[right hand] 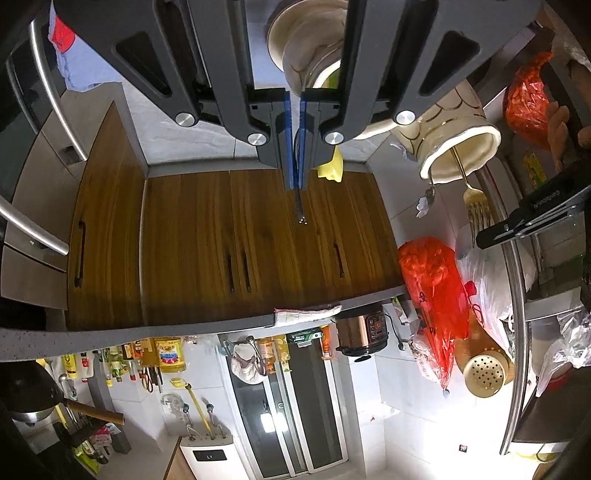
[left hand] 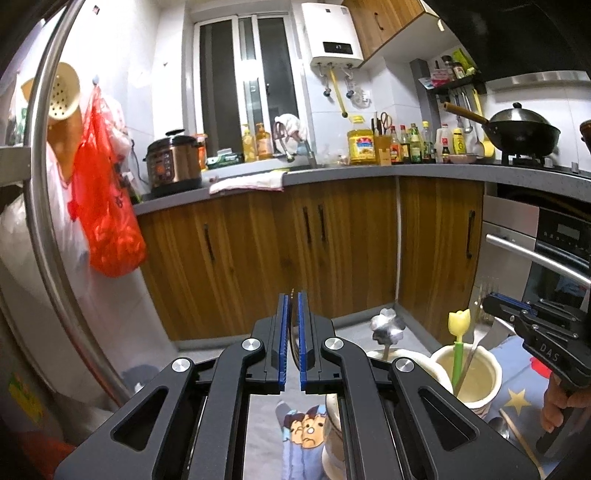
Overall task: Organize utensils
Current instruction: 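Drop the gold fork into the large cup with left tool while right drops silver fork, then grasp a wooden chopstick with the left tool while the right tool grasps another chopstick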
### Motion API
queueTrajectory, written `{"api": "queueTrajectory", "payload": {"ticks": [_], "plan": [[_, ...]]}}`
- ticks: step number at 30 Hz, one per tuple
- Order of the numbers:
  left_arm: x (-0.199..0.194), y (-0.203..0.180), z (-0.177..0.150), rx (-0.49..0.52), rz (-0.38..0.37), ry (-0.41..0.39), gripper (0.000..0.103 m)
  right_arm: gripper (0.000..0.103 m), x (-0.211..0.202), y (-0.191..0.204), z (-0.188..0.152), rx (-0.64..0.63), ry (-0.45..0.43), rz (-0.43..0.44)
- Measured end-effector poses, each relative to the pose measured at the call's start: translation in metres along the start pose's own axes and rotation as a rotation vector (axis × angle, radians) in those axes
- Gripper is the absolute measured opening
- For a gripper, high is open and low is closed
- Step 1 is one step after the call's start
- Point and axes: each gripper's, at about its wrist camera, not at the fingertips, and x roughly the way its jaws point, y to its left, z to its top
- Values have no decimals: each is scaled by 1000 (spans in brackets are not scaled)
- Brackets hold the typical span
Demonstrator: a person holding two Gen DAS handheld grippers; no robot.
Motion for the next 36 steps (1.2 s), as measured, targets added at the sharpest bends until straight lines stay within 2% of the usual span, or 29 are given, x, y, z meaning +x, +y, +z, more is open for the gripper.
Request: {"api": "queueTrajectory", "payload": {"ticks": [3,5,7,9,11,14,16,19,22,25,29,36], "plan": [[0,2,0,-6,-1,0,16,4,0,-2,-1,13,6,3],[-1,2,2,-6,1,-6,27,7,1,-4,0,20,15,2],[-3,1,3,-3,4,-9,27,26,-2,-8,1,38,18,7],[-4,-1,5,-1,2,-5,32,36,-4,-10,4,51,21,14],[-7,-2,8,-1,-1,3,57,41,-10,-10,9,58,25,11],[-16,-4,10,-2,-1,5,65,52,-20,-13,16,84,40,20],[-23,-3,13,-4,-6,19,69,66,-31,-16,22,104,51,22],[-38,-3,16,-15,-19,32,80,80,-50,-21,27,131,65,29],[-54,-7,16,-7,-42,58,87,90,-68,-23,27,124,89,22],[-68,-14,12,15,-52,88,92,97,-84,-23,23,104,126,7],[-80,-23,1,1,-95,144,93,97,-101,-18,7,65,194,-16],[-83,-46,-36,0,-164,266,93,97,-107,-15,-29,41,277,-35]]}}
